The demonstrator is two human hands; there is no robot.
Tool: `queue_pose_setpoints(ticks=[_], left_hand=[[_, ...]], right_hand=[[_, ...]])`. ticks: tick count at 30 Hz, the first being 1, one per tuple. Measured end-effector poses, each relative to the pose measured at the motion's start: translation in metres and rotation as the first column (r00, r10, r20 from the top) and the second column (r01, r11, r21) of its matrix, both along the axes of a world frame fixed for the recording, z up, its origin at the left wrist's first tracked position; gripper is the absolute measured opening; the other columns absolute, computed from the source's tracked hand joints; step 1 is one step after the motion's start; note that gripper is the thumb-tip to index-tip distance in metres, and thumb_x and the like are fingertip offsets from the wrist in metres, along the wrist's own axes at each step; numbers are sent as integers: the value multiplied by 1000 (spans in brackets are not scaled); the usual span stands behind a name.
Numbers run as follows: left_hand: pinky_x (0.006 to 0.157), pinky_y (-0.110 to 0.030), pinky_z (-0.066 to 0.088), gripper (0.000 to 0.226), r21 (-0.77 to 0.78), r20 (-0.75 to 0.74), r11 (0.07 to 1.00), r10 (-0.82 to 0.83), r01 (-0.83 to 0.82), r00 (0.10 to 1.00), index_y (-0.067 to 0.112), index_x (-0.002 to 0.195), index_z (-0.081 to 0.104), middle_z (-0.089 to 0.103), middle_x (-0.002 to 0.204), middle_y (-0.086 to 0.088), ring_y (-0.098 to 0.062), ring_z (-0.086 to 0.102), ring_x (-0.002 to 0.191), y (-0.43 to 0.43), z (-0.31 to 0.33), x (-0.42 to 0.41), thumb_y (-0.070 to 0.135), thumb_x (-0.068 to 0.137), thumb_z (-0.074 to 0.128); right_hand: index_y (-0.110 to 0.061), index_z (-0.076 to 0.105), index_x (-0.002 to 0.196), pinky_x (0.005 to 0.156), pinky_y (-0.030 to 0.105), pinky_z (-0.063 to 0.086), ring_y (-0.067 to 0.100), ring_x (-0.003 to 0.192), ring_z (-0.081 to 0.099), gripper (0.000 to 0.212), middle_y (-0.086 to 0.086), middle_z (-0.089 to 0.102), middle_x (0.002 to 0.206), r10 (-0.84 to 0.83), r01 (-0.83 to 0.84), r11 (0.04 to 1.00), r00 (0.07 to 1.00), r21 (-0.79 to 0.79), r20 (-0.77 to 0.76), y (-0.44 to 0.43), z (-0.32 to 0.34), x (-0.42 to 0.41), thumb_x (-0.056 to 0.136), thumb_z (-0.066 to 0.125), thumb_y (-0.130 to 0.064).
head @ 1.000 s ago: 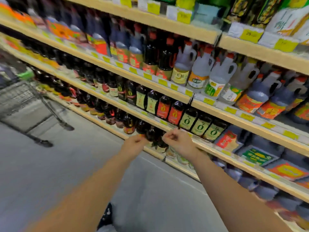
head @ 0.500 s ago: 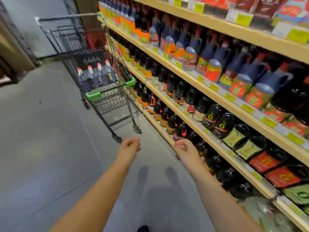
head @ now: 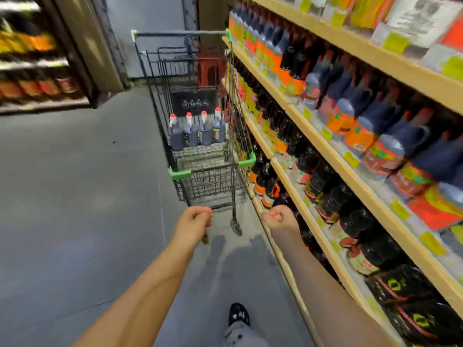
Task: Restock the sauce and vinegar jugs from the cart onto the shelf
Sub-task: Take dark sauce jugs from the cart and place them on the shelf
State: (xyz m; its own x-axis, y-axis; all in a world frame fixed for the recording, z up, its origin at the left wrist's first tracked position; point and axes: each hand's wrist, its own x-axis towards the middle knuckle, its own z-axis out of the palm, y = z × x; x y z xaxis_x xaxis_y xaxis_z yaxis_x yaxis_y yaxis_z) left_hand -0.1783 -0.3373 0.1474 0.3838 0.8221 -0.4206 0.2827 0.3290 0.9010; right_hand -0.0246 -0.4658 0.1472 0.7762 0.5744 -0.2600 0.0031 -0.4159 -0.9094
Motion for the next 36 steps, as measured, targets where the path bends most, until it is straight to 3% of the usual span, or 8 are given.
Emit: queue_pose_setpoints(ticks=[3, 6, 13, 20, 26, 30, 33, 36], left_hand=[[66, -24, 43, 12, 4, 6, 999, 37, -37, 999, 22, 87, 59, 62, 87, -1, -11, 58, 77, 39, 6, 34, 13, 90, 51], [70, -28, 44, 14, 23, 9, 998, 62, -62, 998, 25, 86, 59, 62, 84, 1, -16, 56, 81, 79, 9, 59, 13, 89, 51], [72, -27, 49, 13, -81, 14, 983, 167, -165, 986, 23, 89, 62, 66, 90, -1, -16, 61, 87, 175, -10, 105, 12, 84, 59], [71, -31, 49, 17, -95, -68, 991, 91, -97, 994, 18, 98, 59, 62, 79, 0, -15, 56, 72, 311, -26, 159, 13, 82, 57], [65, -32, 41, 3, -39, -169, 998, -57, 51, 984, 20, 82, 56, 55, 72, 0, -16, 51, 66, 407, -53, 216, 18, 84, 56], [64, -24, 44, 22, -85, -226, 993, -101, 84, 969, 16, 105, 60, 61, 81, 0, -17, 57, 75, 460, -83, 268, 13, 84, 56], [66, -27, 43, 26, -110, -229, 993, -76, 51, 970, 18, 110, 58, 59, 83, -1, -20, 54, 76, 502, -115, 307, 12, 85, 57], [63, -29, 45, 30, -134, -235, 990, -63, 32, 970, 19, 115, 51, 58, 81, 4, -17, 55, 68, 540, -149, 341, 14, 86, 56]], right_hand=[[-15, 36, 69, 48, 13, 32, 14, 56, 31, 31, -2, 33, 63, 100, -100, 995, 995, -2, 19, 52, 9, 46, 88, 59, -7], [-20, 36, 66, 57, 28, 30, 16, 60, 36, 32, -2, 36, 66, 171, -171, 985, 984, -19, 46, 99, 11, 80, 85, 62, -23], [-23, 53, 86, 65, 24, 41, 11, 73, 53, 13, -2, 54, 80, 257, -257, 965, 966, -45, -16, 211, -22, 131, 83, 66, -25], [-26, 50, 90, 57, 28, 39, 13, 56, 46, 15, 0, 50, 73, 225, -231, 968, 972, -94, -75, 329, -40, 190, 86, 64, -25], [-21, 50, 92, 52, 24, 35, 12, 54, 40, 11, -1, 43, 69, 243, -252, 959, 966, -127, -86, 418, -57, 246, 89, 60, -24], [-22, 49, 94, 49, 14, 36, 8, 59, 43, 12, -5, 44, 71, 249, -265, 953, 961, -146, -122, 479, -82, 288, 89, 61, -22], [-20, 49, 98, 49, 19, 35, 9, 54, 41, 16, -6, 42, 64, 252, -280, 943, 954, -179, -162, 528, -109, 322, 88, 62, -21], [-17, 49, 101, 41, 10, 32, 8, 50, 40, 18, -6, 42, 61, 250, -278, 942, 955, -187, -161, 567, -138, 347, 87, 62, -16]])
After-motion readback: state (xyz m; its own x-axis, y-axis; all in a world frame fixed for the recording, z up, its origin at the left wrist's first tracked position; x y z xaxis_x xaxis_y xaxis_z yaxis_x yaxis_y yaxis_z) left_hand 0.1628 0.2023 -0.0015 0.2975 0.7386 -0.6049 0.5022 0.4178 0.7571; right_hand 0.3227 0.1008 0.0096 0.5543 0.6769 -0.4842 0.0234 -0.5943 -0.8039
